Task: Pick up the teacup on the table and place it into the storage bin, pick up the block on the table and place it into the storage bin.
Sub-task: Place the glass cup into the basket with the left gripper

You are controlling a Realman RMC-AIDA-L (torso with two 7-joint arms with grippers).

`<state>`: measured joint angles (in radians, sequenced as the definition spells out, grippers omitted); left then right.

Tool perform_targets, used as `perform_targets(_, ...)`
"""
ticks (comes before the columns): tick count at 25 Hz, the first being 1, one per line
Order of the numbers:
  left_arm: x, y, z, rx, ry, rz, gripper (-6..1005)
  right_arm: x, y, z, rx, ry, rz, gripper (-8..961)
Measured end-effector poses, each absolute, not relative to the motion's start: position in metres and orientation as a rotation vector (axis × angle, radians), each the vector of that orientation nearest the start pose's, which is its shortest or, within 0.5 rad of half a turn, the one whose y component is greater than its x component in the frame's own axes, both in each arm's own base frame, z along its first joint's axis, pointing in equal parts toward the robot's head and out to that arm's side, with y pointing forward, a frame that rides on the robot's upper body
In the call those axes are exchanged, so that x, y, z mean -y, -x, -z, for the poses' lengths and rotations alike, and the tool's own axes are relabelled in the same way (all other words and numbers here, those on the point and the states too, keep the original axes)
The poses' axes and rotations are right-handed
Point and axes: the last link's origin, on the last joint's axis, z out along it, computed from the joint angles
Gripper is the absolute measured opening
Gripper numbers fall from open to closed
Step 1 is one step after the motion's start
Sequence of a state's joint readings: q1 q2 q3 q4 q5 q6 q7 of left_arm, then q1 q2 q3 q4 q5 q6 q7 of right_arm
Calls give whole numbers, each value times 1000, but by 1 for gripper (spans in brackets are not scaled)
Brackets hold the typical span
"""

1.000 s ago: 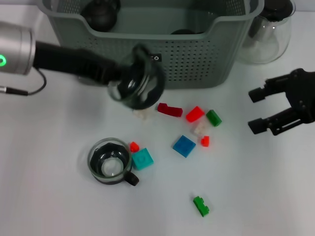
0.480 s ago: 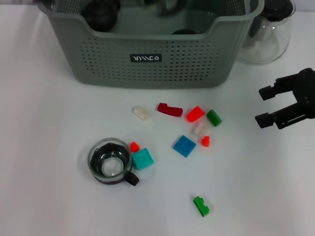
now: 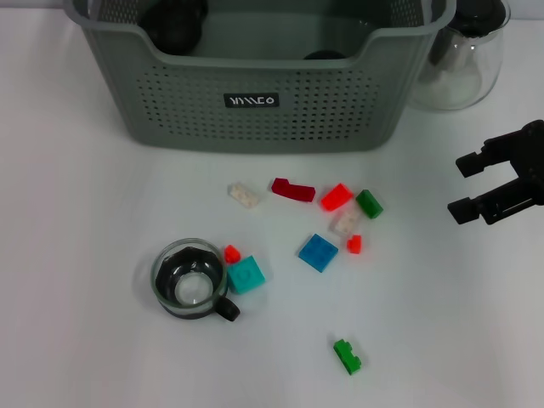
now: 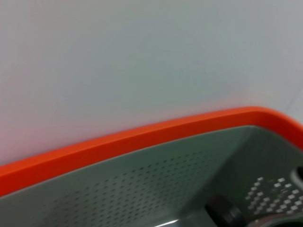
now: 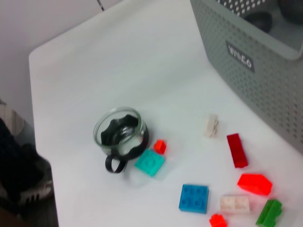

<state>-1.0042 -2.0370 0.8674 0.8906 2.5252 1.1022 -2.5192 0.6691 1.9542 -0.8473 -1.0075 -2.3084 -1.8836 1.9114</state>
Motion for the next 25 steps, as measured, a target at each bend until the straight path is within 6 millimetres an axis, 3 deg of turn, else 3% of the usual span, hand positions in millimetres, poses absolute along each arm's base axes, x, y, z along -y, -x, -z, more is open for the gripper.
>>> perform_targets(10, -495, 108, -23, 1017, 2200, -4, 56, -351, -217, -64, -793, 3047, 198, 927)
perform_targets(25, -489, 120, 15, 1002, 2196, -135, 59, -350, -212, -55, -747, 3083, 230, 927)
